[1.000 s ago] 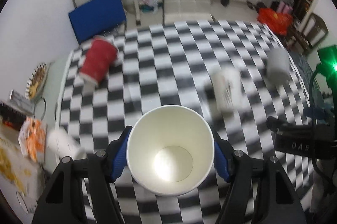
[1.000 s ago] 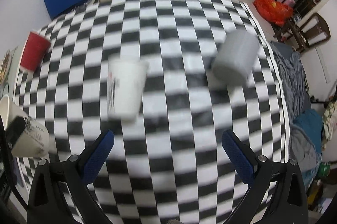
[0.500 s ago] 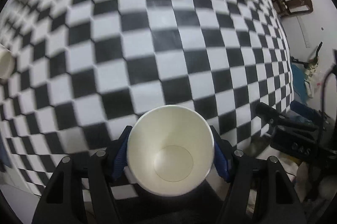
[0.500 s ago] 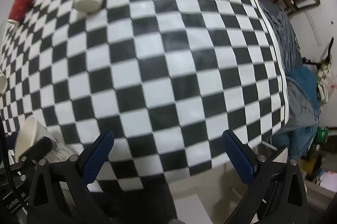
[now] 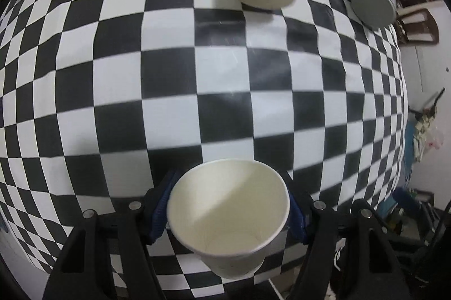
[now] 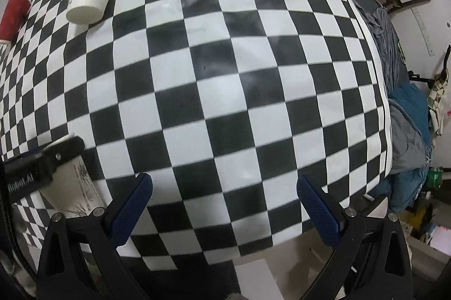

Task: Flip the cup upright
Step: 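Lift the white paper cup with the left gripper and turn it over, then grasp the white paper cup with the right gripper while the left gripper releases it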

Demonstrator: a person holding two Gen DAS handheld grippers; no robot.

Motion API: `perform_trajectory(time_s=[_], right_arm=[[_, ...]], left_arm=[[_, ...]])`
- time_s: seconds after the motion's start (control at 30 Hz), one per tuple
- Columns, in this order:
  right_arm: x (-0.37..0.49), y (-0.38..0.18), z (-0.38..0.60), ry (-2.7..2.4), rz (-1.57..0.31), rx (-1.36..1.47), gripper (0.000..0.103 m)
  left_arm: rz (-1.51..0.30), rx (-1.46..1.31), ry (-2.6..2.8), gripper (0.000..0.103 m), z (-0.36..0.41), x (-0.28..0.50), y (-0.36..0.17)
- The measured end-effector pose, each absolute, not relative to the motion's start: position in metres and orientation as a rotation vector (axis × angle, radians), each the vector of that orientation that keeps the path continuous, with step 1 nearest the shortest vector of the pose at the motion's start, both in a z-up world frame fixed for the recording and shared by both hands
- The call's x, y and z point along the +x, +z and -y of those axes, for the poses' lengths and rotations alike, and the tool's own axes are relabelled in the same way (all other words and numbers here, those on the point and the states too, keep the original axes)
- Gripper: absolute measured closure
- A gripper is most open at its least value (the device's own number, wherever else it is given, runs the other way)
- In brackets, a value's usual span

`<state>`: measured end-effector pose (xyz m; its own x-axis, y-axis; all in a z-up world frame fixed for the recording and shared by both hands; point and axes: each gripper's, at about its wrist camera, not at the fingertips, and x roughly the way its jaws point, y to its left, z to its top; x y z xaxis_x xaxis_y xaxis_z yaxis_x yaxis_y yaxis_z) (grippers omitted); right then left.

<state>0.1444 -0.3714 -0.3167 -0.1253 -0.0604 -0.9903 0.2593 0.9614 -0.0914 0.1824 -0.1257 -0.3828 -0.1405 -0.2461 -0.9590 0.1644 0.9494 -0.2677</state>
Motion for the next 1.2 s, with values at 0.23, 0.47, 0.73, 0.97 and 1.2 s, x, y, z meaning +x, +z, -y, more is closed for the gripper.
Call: perform_trajectory(time_s=[0.23, 0.47, 0.73, 0.97, 1.2], right_arm=[[0.155, -0.319, 0.372, -0.262, -1.671, 0.166, 0.0], [0.154, -0.325, 0.385, -0.255, -1.667, 0.194, 0.0], [0.151, -0.315, 0.393, -0.23, -1.646, 0.22, 0.0], [0.15, -0.292, 0.376, -0.156, -1.628, 0.24, 0.0], [0.158, -0.276, 0.321, 0.012, -1.647, 0.194, 0.0]], left_arm=[[-1.683, -0.056, -0.297, 0.031, 0.123, 0.18, -0.39], [-1.648, -0.087, -0.287, 0.018, 0.108, 0.172, -0.387], [-1.523, -0.089, -0.286, 0.017, 0.079, 0.163, -0.343], [-1.365, -0.113, -0.263, 0.01, 0.057, 0.151, -0.292], [-1.23, -0.015, -0.115, 0.009, 0.036, 0.133, -0.291]])
